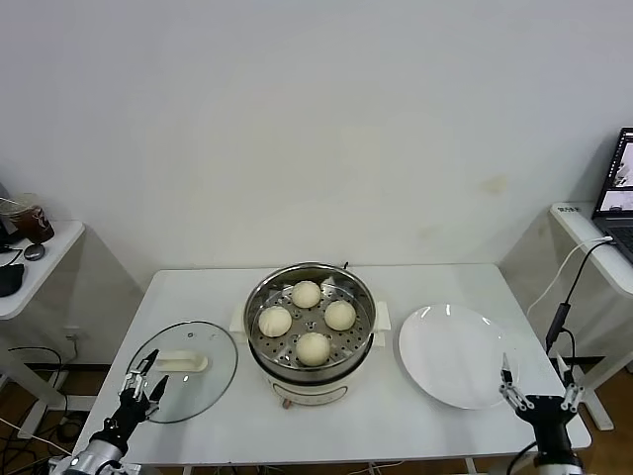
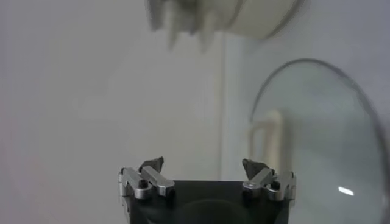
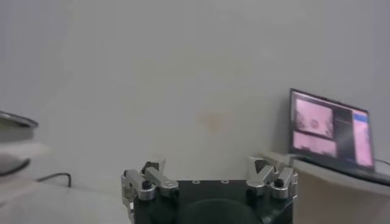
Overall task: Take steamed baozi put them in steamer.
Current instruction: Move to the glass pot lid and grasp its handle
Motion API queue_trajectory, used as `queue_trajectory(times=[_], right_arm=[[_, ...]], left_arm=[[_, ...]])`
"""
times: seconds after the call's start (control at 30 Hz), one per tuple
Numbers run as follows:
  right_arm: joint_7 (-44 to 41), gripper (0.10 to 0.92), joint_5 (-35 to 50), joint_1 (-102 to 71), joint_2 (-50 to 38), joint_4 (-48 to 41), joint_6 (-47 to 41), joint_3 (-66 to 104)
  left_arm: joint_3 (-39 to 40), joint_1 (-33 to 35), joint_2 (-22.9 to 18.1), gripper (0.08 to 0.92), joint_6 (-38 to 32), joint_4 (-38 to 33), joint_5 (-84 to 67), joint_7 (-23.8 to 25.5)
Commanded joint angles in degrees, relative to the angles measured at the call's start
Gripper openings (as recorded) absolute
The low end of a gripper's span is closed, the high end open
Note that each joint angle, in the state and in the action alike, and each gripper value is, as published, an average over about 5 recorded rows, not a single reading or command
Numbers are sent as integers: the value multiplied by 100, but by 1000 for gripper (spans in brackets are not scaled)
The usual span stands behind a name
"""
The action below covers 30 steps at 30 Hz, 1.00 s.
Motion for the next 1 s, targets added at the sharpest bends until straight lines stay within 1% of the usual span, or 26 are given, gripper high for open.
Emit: queue_trajectory(times=[0.03,0.3,0.57,0.93,1.0], right_arm=[[189,823,-147,-242,227,-21,-89,127],[183,823,-261,-321,238,-107,-118,-43],[165,823,-405,-348,244,-63,-195,-156],[135,823,-441,-335,240,-103,-196,-187],[124,823,-445,-335,240,-103,-197,-199]], left_arm=[[474,-729,247,823,28,649,973,5],[726,-1363,270,823,39,962,956,-14],[1005,-1988,262,823,58,1597,979,22],[1166,-2291,199,823,62,2114,971,43],[1172,-2318,170,811,60,2180,970,26]])
